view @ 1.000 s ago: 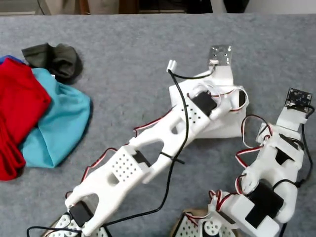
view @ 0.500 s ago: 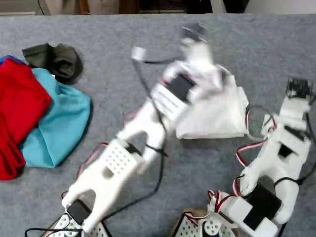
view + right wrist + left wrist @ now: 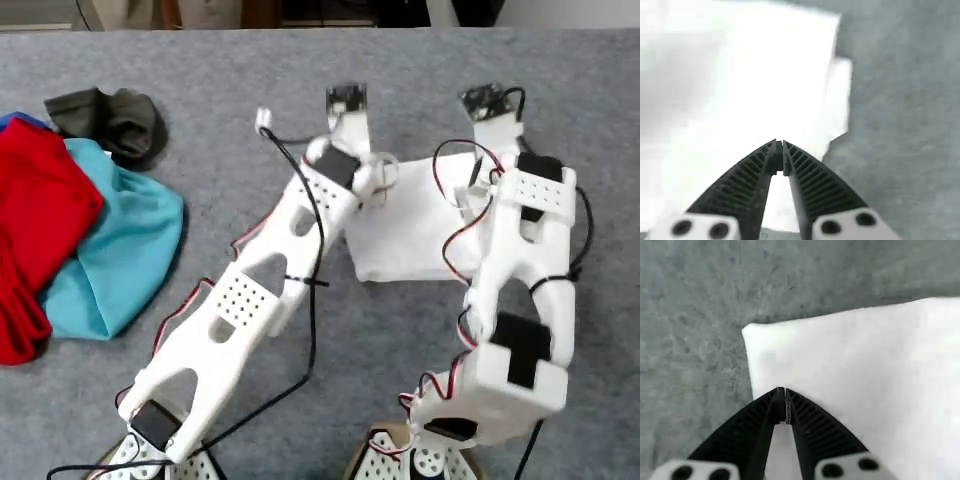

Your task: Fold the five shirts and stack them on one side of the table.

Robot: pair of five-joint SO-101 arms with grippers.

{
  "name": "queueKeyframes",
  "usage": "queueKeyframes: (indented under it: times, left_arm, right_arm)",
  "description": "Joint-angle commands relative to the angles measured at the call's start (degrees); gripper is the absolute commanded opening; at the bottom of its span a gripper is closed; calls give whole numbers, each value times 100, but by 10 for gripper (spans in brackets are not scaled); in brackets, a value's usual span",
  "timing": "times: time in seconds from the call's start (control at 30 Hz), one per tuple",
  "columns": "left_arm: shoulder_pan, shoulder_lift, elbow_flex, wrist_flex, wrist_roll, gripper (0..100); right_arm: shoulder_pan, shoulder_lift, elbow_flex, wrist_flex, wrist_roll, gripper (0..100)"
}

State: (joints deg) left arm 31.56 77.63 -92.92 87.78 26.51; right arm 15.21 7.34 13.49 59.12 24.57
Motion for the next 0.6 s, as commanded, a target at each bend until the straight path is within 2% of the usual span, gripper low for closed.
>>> queueKeyframes:
  times: [0.0, 0.17, 0.43, 0.57]
  left_arm:
    - [-79, 189, -299, -229, -44, 19]
    - [-18, 163, -290, -237, -70, 19]
    - [105, -752, -290, 211, -88, 19]
    - [246, -1490, -290, 835, -97, 19]
  right_arm:
    - [303, 295, 13, -211, 97, 2]
    - [954, 1024, 92, -941, 105, 2]
    - [1103, 681, -347, -290, 79, 2]
    - [1103, 75, -523, -9, 158, 3]
